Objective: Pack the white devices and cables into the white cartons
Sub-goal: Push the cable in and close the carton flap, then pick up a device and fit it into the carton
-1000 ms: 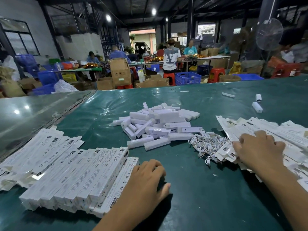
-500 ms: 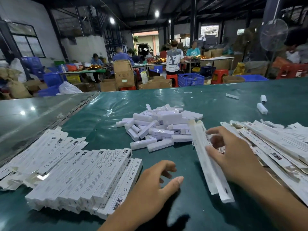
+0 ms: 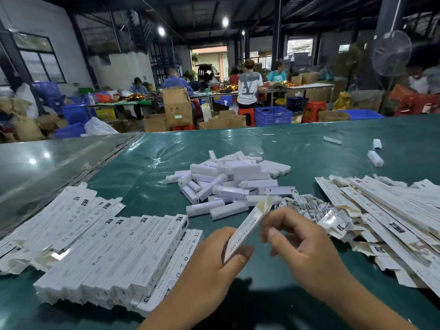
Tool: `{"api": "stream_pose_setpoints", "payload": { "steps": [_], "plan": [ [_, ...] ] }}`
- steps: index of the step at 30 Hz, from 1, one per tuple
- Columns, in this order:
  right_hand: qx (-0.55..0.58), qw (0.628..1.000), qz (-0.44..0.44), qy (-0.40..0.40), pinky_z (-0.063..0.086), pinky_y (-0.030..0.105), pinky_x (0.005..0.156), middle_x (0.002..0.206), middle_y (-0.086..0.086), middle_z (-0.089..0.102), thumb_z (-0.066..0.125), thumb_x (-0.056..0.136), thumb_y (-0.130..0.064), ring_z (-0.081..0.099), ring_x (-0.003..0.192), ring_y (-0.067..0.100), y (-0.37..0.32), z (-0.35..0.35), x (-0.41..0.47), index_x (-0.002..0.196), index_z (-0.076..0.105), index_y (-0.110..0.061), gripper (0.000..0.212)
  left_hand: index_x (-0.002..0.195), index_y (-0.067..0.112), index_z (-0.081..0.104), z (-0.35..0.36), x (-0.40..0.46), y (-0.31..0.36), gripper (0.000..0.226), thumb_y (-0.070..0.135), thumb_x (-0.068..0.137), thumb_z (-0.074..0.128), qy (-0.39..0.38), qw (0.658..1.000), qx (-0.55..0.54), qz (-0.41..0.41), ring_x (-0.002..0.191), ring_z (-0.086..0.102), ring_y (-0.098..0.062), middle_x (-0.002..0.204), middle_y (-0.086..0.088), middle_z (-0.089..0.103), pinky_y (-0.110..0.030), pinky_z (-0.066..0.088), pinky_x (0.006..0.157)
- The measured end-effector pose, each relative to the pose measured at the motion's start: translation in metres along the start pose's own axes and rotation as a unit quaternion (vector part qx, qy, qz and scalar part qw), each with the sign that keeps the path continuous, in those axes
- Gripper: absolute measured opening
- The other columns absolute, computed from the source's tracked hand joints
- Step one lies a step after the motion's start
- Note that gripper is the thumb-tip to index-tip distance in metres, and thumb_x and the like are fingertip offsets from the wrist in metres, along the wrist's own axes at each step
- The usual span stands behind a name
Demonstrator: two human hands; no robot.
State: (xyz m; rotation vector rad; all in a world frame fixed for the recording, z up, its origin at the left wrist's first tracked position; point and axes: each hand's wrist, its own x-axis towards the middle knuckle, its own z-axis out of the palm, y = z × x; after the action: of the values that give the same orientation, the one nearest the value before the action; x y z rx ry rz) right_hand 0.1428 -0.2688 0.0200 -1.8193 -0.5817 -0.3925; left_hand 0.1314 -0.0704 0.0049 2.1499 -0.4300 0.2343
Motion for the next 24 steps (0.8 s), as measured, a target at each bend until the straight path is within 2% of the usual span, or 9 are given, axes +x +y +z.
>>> {"api": "stream_pose_setpoints", "payload": {
  "steps": [4,7,9,11,13,15,17,21,24],
  "plan": [
    [-0.049,0.991,-0.097,0.083,0.056,0.032,0.066,0.09,-0.011,0.067,0.06,0.092,-0.026,0.067,0.084,0.016,-0.0015,-0.0049,-0.0002,0.096,0.065,-0.028,0.007,0.102,0.047,0.056,0.0011,-0.0015,0.0008,0.032,0.072,0.086,0.044,0.014,1.0,-0.002,-0.001,0.074,0.053,0.002,0.086,0.024,0.058,-0.01,0.035,0.066],
    [-0.073,0.978,-0.161,0.11,0.05,0.019,0.069,0.093,-0.012,0.064,0.055,0.093,-0.022,0.065,0.086,0.014,-0.0055,-0.0043,-0.0015,0.097,0.065,-0.02,0.011,0.112,0.051,0.058,0.0019,-0.0017,0.0004,0.038,0.073,0.084,0.044,0.007,0.999,-0.037,-0.001,0.087,0.058,-0.003,0.098,0.018,0.062,-0.014,0.039,0.073],
    [-0.089,0.971,-0.185,0.123,0.05,0.017,0.07,0.095,-0.007,0.064,0.055,0.093,-0.018,0.064,0.088,0.013,-0.0062,-0.0034,-0.0024,0.097,0.066,-0.015,0.012,0.117,0.054,0.058,0.0019,-0.0009,0.0004,0.041,0.073,0.082,0.049,0.005,0.998,-0.064,-0.006,0.094,0.06,-0.007,0.104,0.014,0.064,-0.019,0.045,0.081],
    [-0.096,0.969,-0.188,0.127,0.051,0.018,0.07,0.098,-0.006,0.064,0.056,0.093,-0.019,0.065,0.091,0.014,-0.0061,-0.0027,-0.0018,0.098,0.066,-0.014,0.013,0.119,0.056,0.059,0.0009,0.0002,0.0009,0.041,0.074,0.083,0.052,0.018,0.998,-0.057,0.005,0.095,0.062,-0.007,0.106,0.016,0.066,-0.018,0.045,0.08],
    [-0.096,0.97,-0.181,0.129,0.051,0.017,0.071,0.103,-0.007,0.065,0.056,0.092,-0.02,0.065,0.096,0.012,-0.0051,-0.0025,-0.001,0.099,0.065,-0.015,0.012,0.123,0.055,0.059,0.0,0.0012,0.0013,0.041,0.072,0.086,0.053,0.027,0.998,-0.048,0.02,0.085,0.061,-0.001,0.102,0.017,0.069,-0.015,0.044,0.073],
    [-0.086,0.975,-0.16,0.126,0.052,0.018,0.07,0.101,-0.009,0.065,0.055,0.092,-0.022,0.065,0.095,0.011,-0.0037,-0.0028,-0.0008,0.099,0.064,-0.018,0.012,0.125,0.056,0.059,-0.0007,0.0012,0.0006,0.04,0.071,0.088,0.051,0.031,0.998,-0.037,0.034,0.065,0.049,0.001,0.082,0.012,0.066,-0.014,0.037,0.062],
    [-0.079,0.98,-0.14,0.121,0.053,0.02,0.07,0.099,-0.011,0.066,0.055,0.092,-0.025,0.066,0.094,0.012,-0.0024,-0.0024,-0.0008,0.1,0.065,-0.019,0.014,0.122,0.057,0.059,-0.0016,0.0011,-0.0019,0.039,0.074,0.088,0.048,0.043,0.998,-0.015,0.041,0.057,0.039,-0.002,0.065,0.008,0.051,-0.017,0.031,0.055],
    [-0.091,0.981,-0.125,0.12,0.053,0.017,0.072,0.102,-0.012,0.067,0.055,0.092,-0.028,0.066,0.097,0.011,-0.0015,-0.0008,-0.0011,0.105,0.066,-0.02,0.019,0.12,0.056,0.058,-0.0015,0.0009,-0.0057,0.041,0.077,0.089,0.045,0.052,0.998,0.009,0.044,0.054,0.039,-0.004,0.063,0.001,0.046,-0.018,0.031,0.053],
    [-0.081,0.983,-0.103,0.129,0.052,0.016,0.072,0.101,-0.014,0.069,0.056,0.092,-0.029,0.068,0.095,0.01,-0.0024,-0.0011,-0.0012,0.106,0.067,-0.022,0.02,0.12,0.055,0.058,-0.0013,0.0006,-0.0067,0.038,0.075,0.091,0.045,0.054,0.997,0.028,0.052,0.054,0.041,-0.003,0.062,0.01,0.044,-0.016,0.033,0.053]
  ]
}}
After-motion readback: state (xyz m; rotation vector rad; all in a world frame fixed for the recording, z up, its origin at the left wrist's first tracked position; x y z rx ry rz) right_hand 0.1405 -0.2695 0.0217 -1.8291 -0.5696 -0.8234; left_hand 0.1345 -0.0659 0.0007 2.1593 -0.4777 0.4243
